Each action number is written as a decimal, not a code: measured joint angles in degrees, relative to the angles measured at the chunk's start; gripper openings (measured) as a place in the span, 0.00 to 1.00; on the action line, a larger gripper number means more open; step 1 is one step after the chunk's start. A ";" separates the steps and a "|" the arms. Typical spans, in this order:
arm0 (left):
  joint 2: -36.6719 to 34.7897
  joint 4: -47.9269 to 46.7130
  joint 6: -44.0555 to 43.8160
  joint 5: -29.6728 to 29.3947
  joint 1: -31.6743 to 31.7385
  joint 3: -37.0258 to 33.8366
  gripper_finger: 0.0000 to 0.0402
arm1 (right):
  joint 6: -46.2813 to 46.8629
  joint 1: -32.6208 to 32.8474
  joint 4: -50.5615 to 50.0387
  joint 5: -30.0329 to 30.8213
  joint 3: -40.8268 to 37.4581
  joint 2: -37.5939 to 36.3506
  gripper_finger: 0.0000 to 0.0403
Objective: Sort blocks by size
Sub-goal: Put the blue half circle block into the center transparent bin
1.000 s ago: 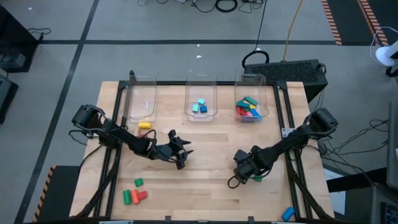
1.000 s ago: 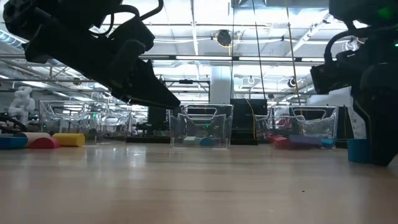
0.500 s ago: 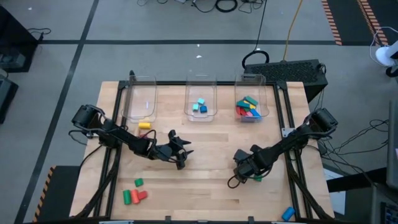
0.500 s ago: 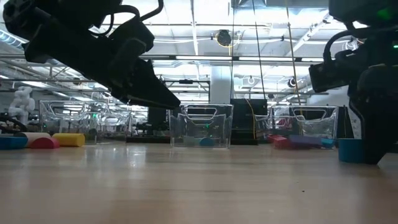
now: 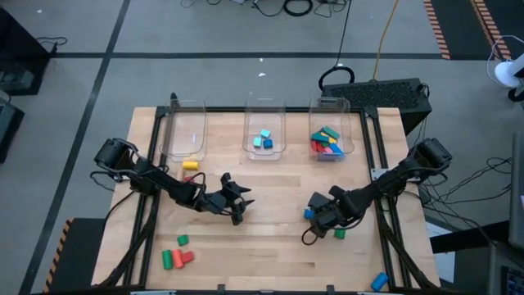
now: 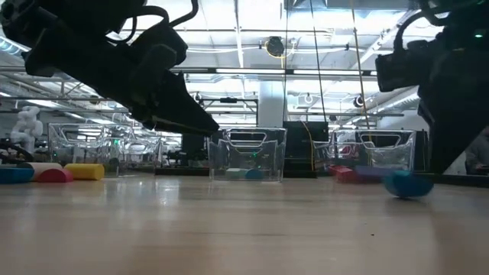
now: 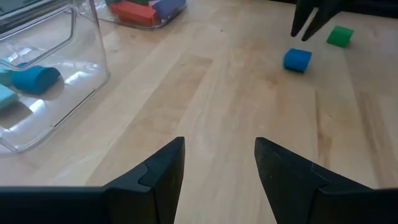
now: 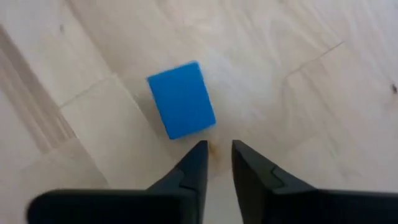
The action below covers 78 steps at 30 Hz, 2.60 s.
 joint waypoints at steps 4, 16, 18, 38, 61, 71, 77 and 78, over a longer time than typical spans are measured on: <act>0.00 0.02 0.01 -0.04 -0.28 0.00 0.49 | -1.54 0.00 0.98 -0.78 0.00 -0.02 0.29; 0.00 0.11 0.04 -0.13 -0.26 0.00 0.49 | -19.24 -1.58 9.40 2.63 0.02 -0.02 0.74; 0.00 0.11 0.04 -0.13 -0.26 0.00 0.49 | -20.56 -2.05 9.45 2.41 0.07 0.47 0.78; 0.00 -0.26 0.07 -0.13 -0.35 0.02 0.49 | -28.48 -2.42 12.90 2.08 0.15 6.87 0.26; 0.00 -2.56 3.74 -0.61 3.39 0.02 0.49 | -61.73 -25.09 31.20 10.05 15.01 6.84 0.26; 0.00 -5.59 5.04 2.18 6.82 0.02 0.49 | -62.34 -42.15 42.60 -1.44 15.28 7.02 0.26; 0.00 -5.99 5.08 2.28 8.86 0.02 0.49 | -57.39 -50.89 43.60 -8.74 16.60 10.16 0.26; 0.00 -6.01 5.20 2.37 9.02 0.02 0.49 | -57.30 -51.87 41.81 -9.35 17.33 11.36 0.26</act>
